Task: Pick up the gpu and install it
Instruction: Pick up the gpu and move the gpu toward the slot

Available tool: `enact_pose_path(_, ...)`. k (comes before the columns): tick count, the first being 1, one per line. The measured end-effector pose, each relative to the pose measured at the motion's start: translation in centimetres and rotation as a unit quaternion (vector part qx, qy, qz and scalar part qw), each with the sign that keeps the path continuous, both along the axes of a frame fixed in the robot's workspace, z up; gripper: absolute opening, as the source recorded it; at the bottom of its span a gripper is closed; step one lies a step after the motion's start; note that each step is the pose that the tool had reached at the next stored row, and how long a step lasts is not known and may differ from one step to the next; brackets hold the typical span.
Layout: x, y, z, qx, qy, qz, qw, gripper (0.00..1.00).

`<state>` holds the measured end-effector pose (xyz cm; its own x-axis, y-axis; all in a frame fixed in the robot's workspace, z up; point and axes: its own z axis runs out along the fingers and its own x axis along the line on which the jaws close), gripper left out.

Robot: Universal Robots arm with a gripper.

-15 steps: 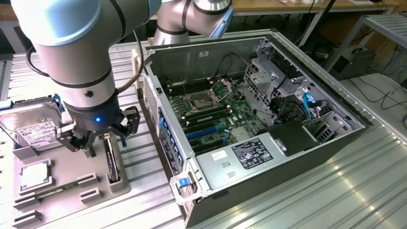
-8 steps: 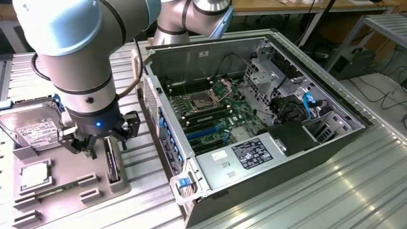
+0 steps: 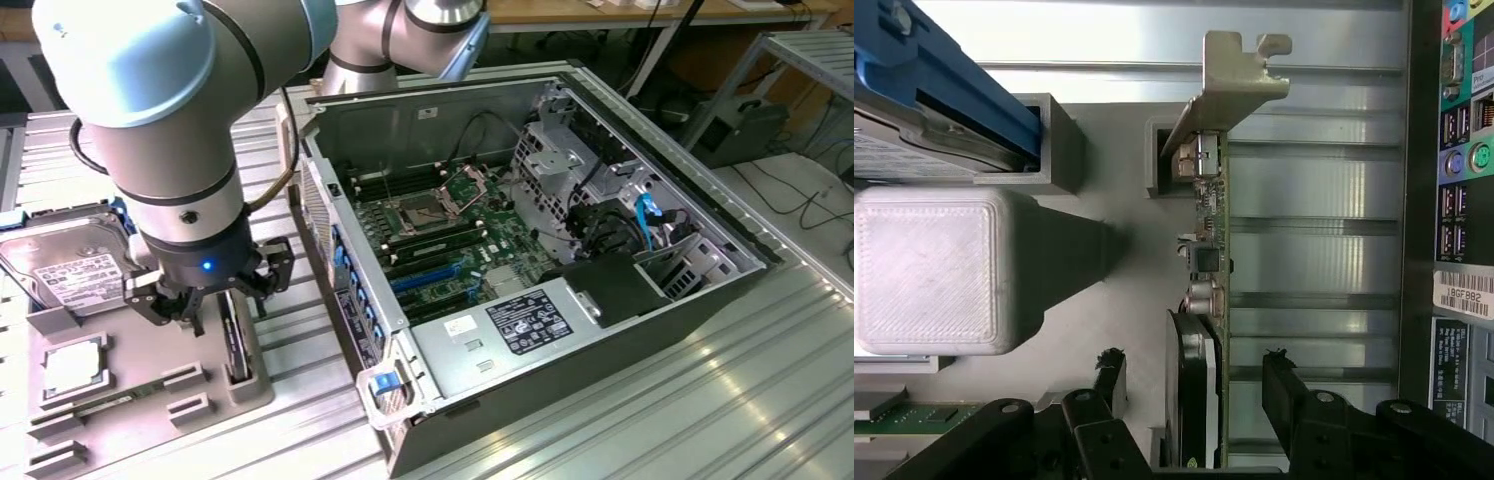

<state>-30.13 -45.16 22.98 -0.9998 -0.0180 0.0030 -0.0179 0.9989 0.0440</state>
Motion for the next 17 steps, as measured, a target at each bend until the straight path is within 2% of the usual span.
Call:
enact_pose_path(3, 0.0, 0.0, 0.0, 0.0, 0.0, 0.0, 1.0, 0.65)
enact_pose_path(5, 0.0, 0.0, 0.0, 0.0, 0.0, 0.0, 1.0, 0.52)
enact_pose_path(6, 0.0, 0.0, 0.0, 0.0, 0.0, 0.0, 1.0, 0.52)
enact_pose_path(7, 0.0, 0.0, 0.0, 0.0, 0.0, 0.0, 1.0, 0.45)
enact_pose_path(10, 0.0, 0.0, -0.01, 0.0, 0.0, 0.0, 1.0, 0.44)
enact_pose_path(11, -0.01, 0.0, -0.01, 0.0, 0.0, 0.0, 1.0, 0.36)
enact_pose_path(17, -0.32, 0.0, 0.0, 0.0003, -0.0002, 0.0, 1.0, 0.36)
